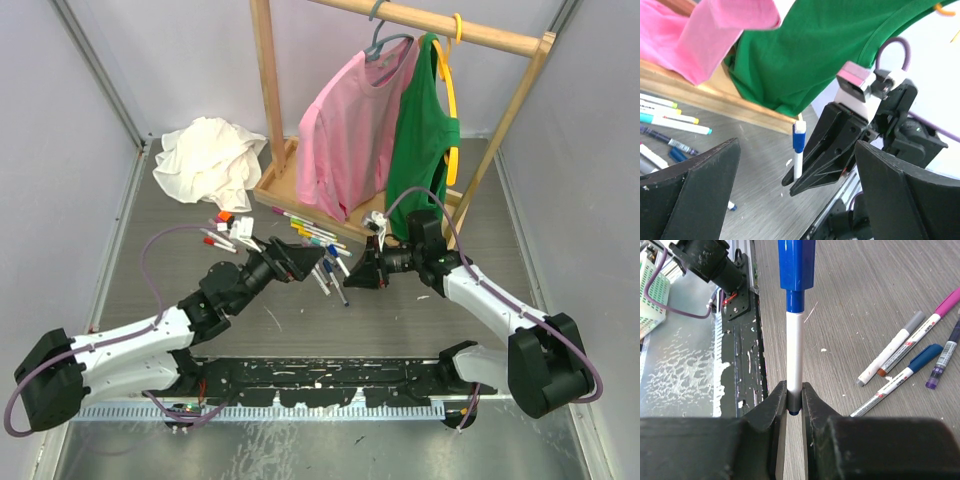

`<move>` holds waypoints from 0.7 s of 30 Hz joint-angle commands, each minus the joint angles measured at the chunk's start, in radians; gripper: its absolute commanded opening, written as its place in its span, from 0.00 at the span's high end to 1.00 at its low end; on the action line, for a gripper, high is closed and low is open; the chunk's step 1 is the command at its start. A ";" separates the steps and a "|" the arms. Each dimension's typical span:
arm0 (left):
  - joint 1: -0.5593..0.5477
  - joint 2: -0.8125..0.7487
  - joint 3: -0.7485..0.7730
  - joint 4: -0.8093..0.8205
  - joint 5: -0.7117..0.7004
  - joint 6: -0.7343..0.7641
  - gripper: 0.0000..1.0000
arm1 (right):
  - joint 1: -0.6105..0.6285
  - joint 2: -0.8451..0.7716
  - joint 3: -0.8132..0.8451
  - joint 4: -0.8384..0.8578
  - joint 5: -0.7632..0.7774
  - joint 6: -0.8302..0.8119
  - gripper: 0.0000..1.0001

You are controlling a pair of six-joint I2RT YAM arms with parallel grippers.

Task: Open the pen caps
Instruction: Pick up the pen from the center of the board, then open the pen cap from the pen.

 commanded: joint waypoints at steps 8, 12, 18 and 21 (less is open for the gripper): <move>0.012 0.160 0.175 -0.115 0.112 -0.055 0.11 | 0.004 -0.009 0.046 -0.053 -0.031 -0.081 0.99; 0.018 0.212 0.236 -0.176 0.096 -0.077 0.27 | 0.003 -0.009 0.045 -0.055 -0.031 -0.082 0.99; 0.022 0.249 0.250 -0.190 0.087 -0.100 0.50 | 0.003 -0.006 0.046 -0.056 -0.030 -0.083 0.99; 0.023 0.258 0.253 -0.191 0.098 -0.104 0.56 | 0.003 -0.005 0.046 -0.056 -0.025 -0.083 0.99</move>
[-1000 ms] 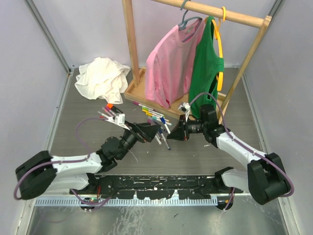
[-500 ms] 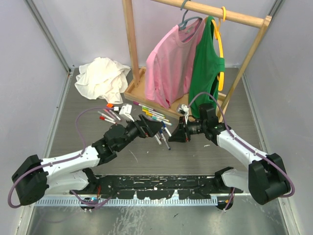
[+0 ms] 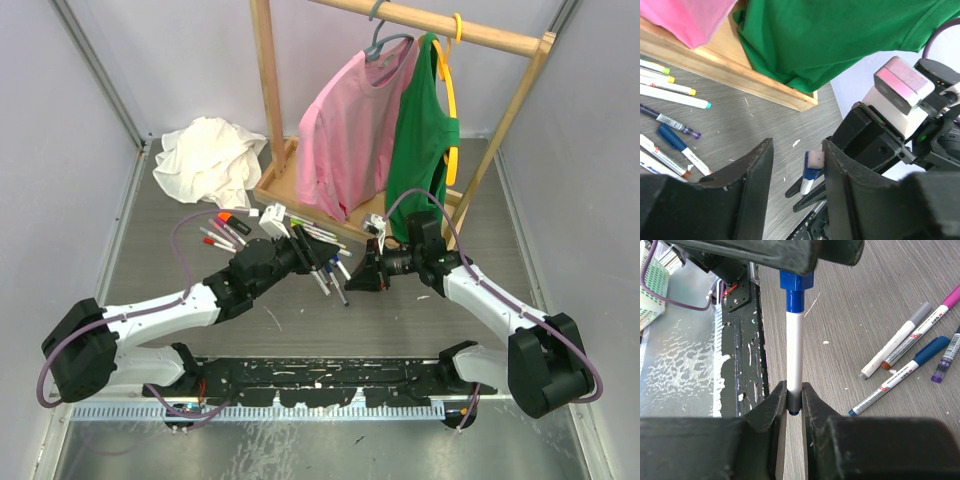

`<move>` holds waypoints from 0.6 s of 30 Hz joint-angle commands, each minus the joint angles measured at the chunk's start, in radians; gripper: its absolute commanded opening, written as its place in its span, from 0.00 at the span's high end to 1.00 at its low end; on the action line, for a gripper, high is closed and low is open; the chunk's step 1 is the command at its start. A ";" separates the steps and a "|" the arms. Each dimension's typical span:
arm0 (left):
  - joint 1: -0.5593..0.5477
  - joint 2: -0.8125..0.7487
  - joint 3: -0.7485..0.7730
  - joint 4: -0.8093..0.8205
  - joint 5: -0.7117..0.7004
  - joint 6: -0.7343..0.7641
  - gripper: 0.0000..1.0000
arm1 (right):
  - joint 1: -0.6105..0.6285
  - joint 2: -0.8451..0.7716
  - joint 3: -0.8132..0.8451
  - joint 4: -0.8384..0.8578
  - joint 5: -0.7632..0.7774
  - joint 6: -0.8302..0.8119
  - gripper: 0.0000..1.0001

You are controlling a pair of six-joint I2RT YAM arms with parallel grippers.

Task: Open the pen caps
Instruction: Open the pen cap from the pen.

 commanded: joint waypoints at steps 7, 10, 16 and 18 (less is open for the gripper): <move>0.006 0.018 0.046 0.006 0.032 -0.018 0.67 | 0.003 -0.001 0.046 0.019 -0.009 -0.017 0.99; 0.006 0.028 0.047 0.019 0.051 -0.014 0.78 | 0.003 0.001 0.046 0.015 -0.007 -0.020 0.99; 0.010 0.050 0.051 0.052 0.112 0.003 1.00 | 0.003 -0.002 0.048 0.010 -0.004 -0.024 0.78; 0.010 0.049 0.032 0.096 0.118 0.002 1.00 | 0.003 -0.005 0.047 0.017 -0.005 -0.011 0.60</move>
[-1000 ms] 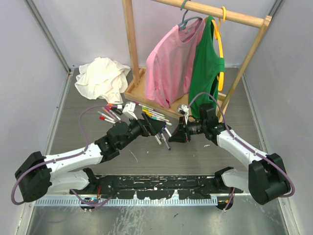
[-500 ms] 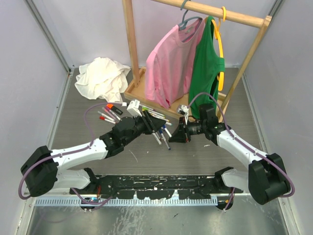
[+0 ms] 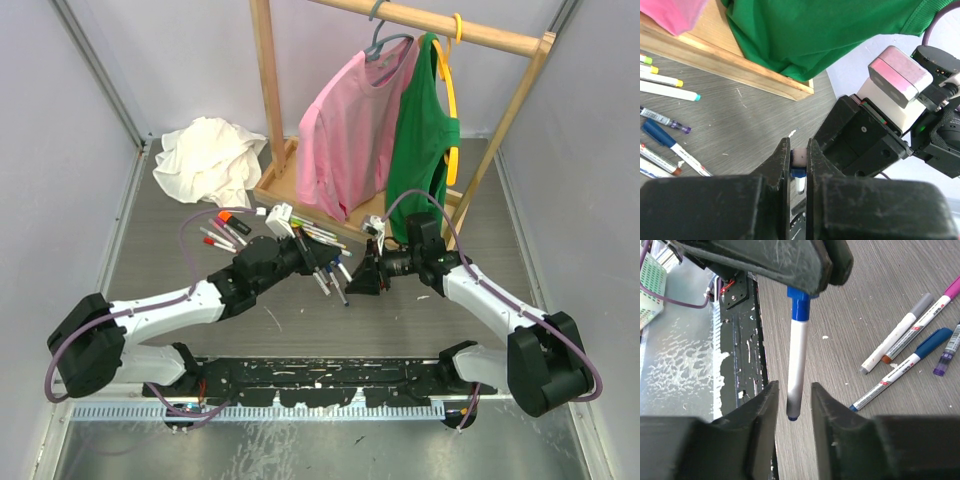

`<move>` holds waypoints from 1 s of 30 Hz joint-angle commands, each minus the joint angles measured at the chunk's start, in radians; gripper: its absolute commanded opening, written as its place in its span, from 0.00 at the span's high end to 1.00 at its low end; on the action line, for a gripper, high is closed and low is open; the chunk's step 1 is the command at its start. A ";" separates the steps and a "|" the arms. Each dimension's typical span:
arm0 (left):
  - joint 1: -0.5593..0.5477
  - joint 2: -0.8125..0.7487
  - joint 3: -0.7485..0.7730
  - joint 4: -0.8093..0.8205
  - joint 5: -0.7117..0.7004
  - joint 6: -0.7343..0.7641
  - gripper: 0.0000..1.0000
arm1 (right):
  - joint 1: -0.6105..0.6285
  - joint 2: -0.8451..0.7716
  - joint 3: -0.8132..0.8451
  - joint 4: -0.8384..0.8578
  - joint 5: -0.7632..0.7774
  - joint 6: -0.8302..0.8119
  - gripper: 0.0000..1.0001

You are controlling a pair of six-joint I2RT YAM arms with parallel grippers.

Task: Open the pen caps
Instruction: Open the pen cap from the pen.

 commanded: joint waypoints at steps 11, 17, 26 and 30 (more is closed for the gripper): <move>0.003 0.067 0.002 0.180 0.093 0.036 1.00 | 0.000 -0.032 0.041 0.121 -0.029 0.098 0.36; 0.011 0.066 -0.010 0.191 0.076 0.046 1.00 | -0.004 -0.034 0.040 0.127 -0.002 0.118 0.59; 0.156 0.055 -0.009 0.297 0.128 0.011 1.00 | -0.004 -0.009 0.037 0.141 -0.001 0.147 0.99; 0.254 0.031 0.050 0.287 0.147 0.019 1.00 | -0.002 0.001 0.035 0.139 -0.006 0.151 0.99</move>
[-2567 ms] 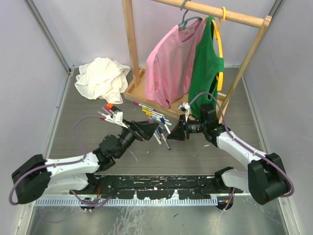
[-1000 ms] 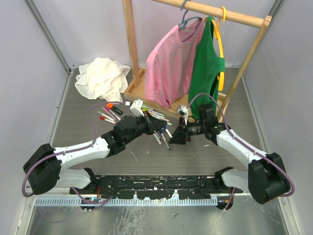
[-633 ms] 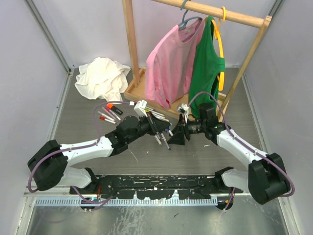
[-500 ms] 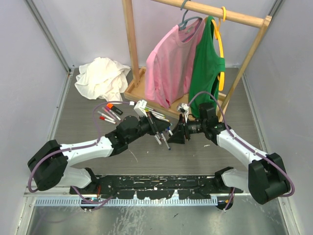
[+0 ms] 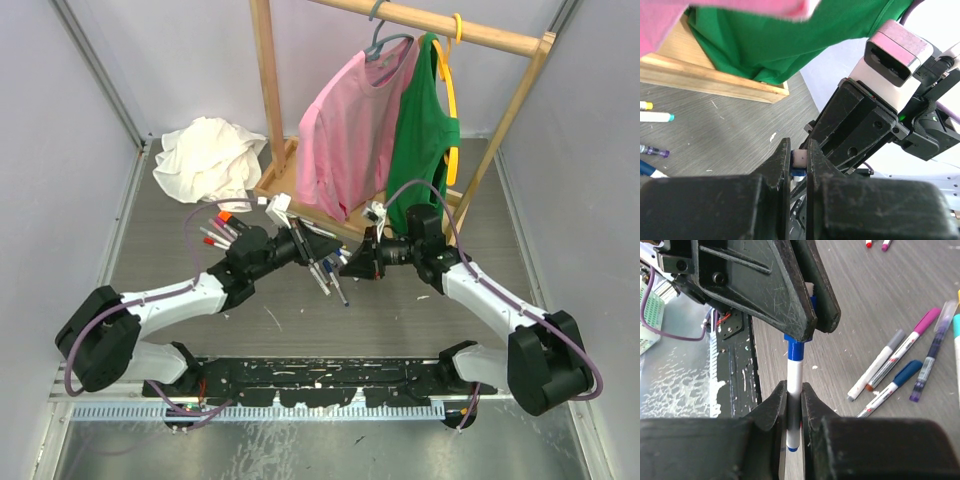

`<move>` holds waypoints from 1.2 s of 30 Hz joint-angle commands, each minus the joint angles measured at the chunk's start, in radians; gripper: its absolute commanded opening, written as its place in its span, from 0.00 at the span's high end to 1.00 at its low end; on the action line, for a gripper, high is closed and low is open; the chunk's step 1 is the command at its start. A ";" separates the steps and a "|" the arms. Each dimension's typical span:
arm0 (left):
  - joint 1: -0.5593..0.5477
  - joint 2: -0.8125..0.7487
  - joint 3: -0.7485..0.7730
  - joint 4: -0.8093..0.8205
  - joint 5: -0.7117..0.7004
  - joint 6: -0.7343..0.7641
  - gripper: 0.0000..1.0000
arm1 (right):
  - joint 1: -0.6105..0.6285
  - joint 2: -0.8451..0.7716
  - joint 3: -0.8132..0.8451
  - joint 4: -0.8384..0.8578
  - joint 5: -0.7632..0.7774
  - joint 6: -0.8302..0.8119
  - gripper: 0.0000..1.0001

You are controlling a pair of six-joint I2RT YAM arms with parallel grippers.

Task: Open the pen caps
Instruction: Open the pen cap from the pen.

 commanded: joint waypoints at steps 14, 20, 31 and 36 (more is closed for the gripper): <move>0.283 -0.199 0.119 -0.029 -0.186 0.058 1.00 | 0.043 0.029 0.028 -0.064 0.005 -0.051 0.99; 0.302 -0.266 0.097 -0.144 -0.148 0.105 1.00 | 0.044 -0.005 0.055 -0.146 0.060 -0.160 0.99; 0.303 -0.314 -0.119 -0.158 -0.030 0.007 1.00 | 0.044 -0.022 0.143 -0.382 0.230 -0.403 0.99; 0.303 -0.265 -0.178 -0.053 0.023 -0.086 1.00 | 0.044 -0.036 0.151 -0.460 0.314 -0.503 0.99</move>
